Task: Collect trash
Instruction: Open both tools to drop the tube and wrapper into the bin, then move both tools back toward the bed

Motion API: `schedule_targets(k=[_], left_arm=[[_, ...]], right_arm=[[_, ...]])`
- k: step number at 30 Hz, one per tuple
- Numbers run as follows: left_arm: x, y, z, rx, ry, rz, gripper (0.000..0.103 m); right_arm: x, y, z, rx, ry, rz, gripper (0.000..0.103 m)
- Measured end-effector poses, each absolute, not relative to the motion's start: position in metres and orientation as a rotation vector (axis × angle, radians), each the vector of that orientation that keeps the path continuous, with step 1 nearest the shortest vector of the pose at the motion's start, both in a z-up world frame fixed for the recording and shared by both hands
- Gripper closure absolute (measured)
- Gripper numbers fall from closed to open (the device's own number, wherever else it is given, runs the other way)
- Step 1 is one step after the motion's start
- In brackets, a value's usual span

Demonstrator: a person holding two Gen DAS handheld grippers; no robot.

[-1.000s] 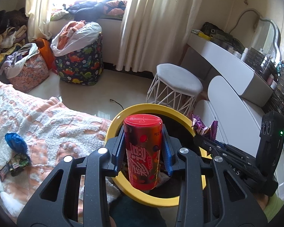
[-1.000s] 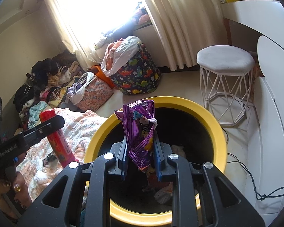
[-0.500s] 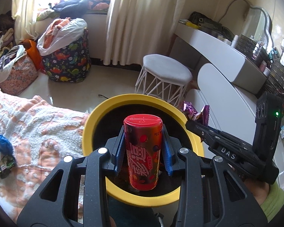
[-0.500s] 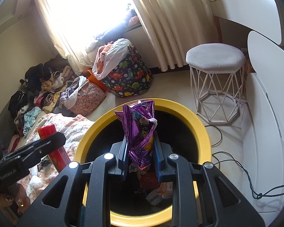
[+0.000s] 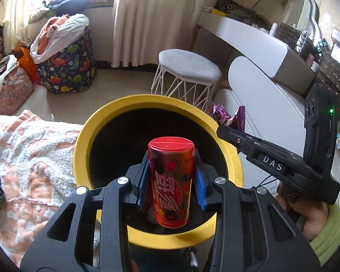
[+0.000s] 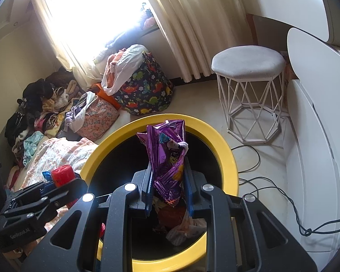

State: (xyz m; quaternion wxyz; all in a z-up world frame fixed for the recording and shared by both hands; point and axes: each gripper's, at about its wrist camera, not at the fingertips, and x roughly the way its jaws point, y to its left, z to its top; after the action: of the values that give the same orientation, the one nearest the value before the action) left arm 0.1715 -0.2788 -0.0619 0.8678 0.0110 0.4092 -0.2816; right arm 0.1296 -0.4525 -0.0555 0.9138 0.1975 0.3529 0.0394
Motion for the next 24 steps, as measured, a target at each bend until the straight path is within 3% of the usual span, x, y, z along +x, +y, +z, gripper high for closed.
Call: schedule_targets(k=[16,18,21,23,24], left_arm=[[0.186,-0.280,-0.080,0.023,0.904,-0.564,0.076],[0.187,-0.280,-0.079,0.019,0.899,-0.556,0.075],[0.187,-0.274,-0.075,0.008,0.879,-0.524,0.050],[0.188,-0.268,-0.071,-0.006,0.868,-0.504,0.025],[0.188,-0.265,-0.069,-0.015,0.860,-0.495,0.019]], right_arm=[[0.137,-0.447,-0.068,0.401,0.776,0.085,0.080],[0.136,-0.448,-0.068,0.407,0.779,0.081,0.063],[0.135,-0.449,-0.067,0.408,0.772,0.075,0.056],[0.134,-0.448,-0.065,0.409,0.767,0.072,0.048],[0.133,-0.448,-0.065,0.409,0.763,0.070,0.048]])
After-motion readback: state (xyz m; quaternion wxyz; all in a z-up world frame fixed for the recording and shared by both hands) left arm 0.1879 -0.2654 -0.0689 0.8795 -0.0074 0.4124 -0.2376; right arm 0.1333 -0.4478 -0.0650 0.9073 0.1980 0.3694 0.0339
